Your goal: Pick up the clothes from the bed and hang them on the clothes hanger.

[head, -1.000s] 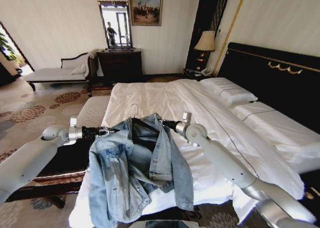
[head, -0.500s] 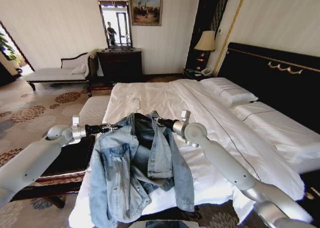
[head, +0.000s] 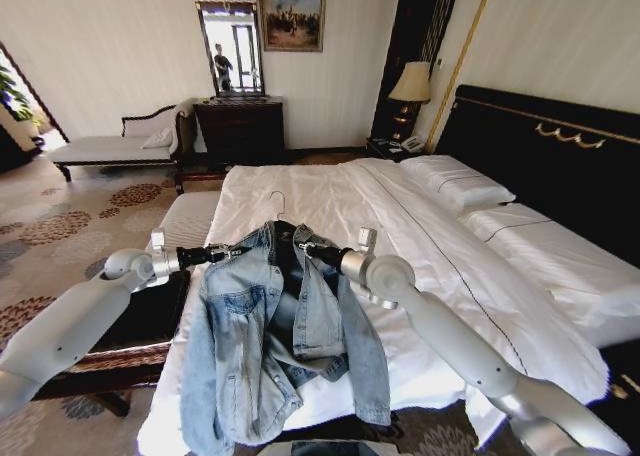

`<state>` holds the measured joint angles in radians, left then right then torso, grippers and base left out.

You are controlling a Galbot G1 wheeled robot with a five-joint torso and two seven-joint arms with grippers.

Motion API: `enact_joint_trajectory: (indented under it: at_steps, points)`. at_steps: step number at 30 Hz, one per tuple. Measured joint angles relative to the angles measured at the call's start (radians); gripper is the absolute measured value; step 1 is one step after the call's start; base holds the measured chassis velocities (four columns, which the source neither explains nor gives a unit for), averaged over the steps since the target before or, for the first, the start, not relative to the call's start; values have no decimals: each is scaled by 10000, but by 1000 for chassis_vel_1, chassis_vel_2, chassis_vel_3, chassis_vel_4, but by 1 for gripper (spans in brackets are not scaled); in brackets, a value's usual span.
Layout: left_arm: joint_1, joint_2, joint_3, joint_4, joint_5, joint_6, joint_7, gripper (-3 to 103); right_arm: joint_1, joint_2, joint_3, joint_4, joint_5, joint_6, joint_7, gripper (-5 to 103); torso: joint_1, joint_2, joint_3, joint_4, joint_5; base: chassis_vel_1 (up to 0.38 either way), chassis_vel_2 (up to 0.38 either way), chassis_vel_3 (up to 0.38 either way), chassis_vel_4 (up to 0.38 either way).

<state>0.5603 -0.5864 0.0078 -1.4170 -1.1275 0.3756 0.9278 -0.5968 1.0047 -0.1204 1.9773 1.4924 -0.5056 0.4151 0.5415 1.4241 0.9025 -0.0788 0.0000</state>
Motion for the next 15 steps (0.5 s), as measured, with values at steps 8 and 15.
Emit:
enact_joint_trajectory:
  at_steps: [8, 15]
  points:
    - [279, -30, 0, -661, 102, -34, -148, 22, 49, 556, -164, 82, -168, 3, 212, 0, 1, -1, 0, 2, 0, 0, 0, 0, 0]
    - [250, 105, -27, -695, -1, -214, -235, 22, -368, 248, -196, 796, -282, -78, 163, 0, 0, 0, 0, 0, 1, 0, 0, 0, 0]
